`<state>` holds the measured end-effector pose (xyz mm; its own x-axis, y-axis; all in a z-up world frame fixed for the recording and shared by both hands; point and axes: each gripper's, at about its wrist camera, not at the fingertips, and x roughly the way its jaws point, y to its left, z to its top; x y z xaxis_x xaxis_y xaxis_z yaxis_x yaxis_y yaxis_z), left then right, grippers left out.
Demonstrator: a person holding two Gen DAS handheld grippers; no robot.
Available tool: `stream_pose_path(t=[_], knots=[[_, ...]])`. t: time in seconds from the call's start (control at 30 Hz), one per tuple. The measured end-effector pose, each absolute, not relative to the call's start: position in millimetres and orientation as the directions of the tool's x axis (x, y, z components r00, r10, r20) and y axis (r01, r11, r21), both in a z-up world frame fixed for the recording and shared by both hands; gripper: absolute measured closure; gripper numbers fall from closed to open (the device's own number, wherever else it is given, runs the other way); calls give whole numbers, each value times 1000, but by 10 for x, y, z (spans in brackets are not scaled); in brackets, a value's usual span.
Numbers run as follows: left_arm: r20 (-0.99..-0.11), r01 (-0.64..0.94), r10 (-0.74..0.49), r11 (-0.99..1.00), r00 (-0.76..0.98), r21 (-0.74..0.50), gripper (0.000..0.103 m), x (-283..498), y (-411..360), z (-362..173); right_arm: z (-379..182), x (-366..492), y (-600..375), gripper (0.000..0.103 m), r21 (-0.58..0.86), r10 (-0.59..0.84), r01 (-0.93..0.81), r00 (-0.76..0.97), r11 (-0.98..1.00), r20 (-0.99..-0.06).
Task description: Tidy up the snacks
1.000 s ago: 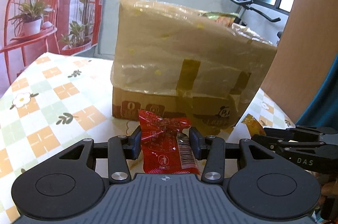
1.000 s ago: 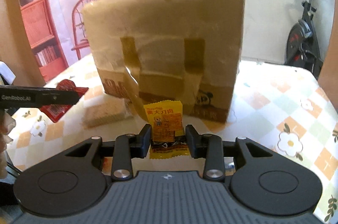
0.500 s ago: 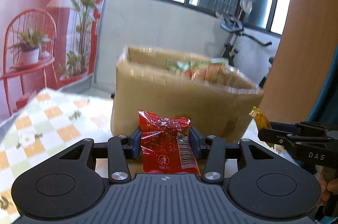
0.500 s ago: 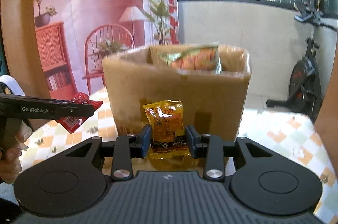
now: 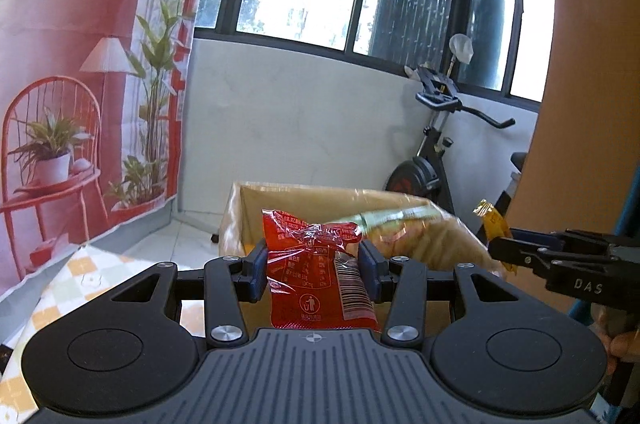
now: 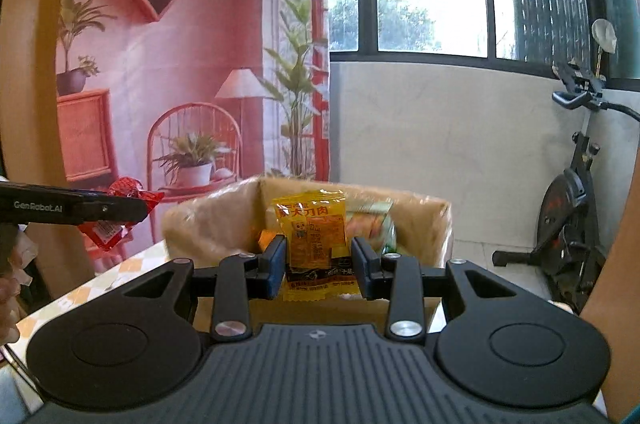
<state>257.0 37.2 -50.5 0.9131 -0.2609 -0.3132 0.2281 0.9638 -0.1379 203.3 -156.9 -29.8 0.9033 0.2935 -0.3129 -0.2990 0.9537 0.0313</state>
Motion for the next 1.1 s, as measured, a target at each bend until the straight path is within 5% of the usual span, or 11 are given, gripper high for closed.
stream_pose_path(t=[0.67,0.83,0.93,1.1], knots=[[-408,236,-261,965,875,-111,51,3456,233,-649,-617,2899,-1567,65,50,231,-231,887,972,-400],[-436,233,-256,967,863,-107,37,3494,253,-671,-652,2930,-1544,63,41,211,-214,883,976,-419],[-435,234,-254,967,864,-99,35,3447,278,-643,-647,2921,-1528,54,28,195,-203,884,979,-425],[-436,234,-248,968,865,-86,33,3325,298,-585,-608,2828,-1513,54,24,195,-204,886,979,-421]])
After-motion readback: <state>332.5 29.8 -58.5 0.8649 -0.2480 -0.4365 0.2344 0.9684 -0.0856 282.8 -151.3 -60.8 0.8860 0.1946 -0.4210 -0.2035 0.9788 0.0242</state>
